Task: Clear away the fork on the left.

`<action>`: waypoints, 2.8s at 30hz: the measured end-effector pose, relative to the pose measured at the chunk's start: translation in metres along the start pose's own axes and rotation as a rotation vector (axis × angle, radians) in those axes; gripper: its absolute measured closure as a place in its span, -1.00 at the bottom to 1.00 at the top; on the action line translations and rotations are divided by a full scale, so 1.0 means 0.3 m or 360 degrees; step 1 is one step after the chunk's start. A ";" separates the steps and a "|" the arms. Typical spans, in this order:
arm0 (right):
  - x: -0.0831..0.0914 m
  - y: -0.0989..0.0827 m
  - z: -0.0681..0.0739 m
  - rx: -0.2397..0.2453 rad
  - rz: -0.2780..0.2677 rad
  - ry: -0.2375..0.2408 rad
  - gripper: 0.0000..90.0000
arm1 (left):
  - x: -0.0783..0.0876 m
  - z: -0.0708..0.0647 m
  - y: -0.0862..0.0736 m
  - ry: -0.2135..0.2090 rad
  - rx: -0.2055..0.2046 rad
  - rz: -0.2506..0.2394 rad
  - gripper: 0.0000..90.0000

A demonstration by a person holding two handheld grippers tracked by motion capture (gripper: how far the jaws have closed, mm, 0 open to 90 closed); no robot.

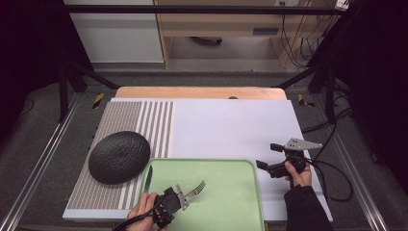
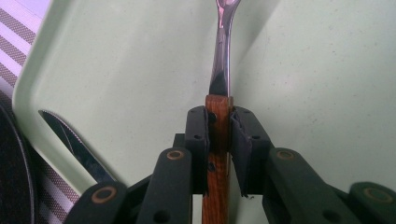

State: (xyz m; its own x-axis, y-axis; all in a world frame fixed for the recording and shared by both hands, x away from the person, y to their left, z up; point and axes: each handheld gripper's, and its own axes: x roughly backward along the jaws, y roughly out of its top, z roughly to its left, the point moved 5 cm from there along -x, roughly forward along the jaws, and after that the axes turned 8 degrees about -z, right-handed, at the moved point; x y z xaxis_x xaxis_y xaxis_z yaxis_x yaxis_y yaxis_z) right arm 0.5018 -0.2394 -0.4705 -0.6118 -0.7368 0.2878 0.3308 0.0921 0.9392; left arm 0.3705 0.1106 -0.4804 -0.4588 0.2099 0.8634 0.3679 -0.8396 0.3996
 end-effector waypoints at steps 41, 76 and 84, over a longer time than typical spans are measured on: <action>-0.003 -0.002 0.000 0.0008 0.0011 -0.0003 -1.00 | -0.039 -0.003 0.031 -0.0407 0.0101 -0.0506 0.99; -0.003 -0.002 0.000 0.0005 0.0008 0.0000 -1.00 | -0.082 0.058 -0.005 -0.0304 0.0113 -0.0488 0.99; -0.003 -0.002 0.001 0.0002 0.0006 0.0001 -1.00 | -0.083 0.083 -0.020 -0.0270 0.0139 -0.0472 0.99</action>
State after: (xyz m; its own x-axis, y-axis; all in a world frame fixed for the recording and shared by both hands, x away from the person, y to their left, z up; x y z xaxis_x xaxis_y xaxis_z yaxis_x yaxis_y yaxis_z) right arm 0.5020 -0.2386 -0.4712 -0.6099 -0.7371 0.2911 0.3321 0.0957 0.9384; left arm 0.3997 0.1229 -0.4967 -0.4179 0.5248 0.7416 0.3099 -0.6850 0.6594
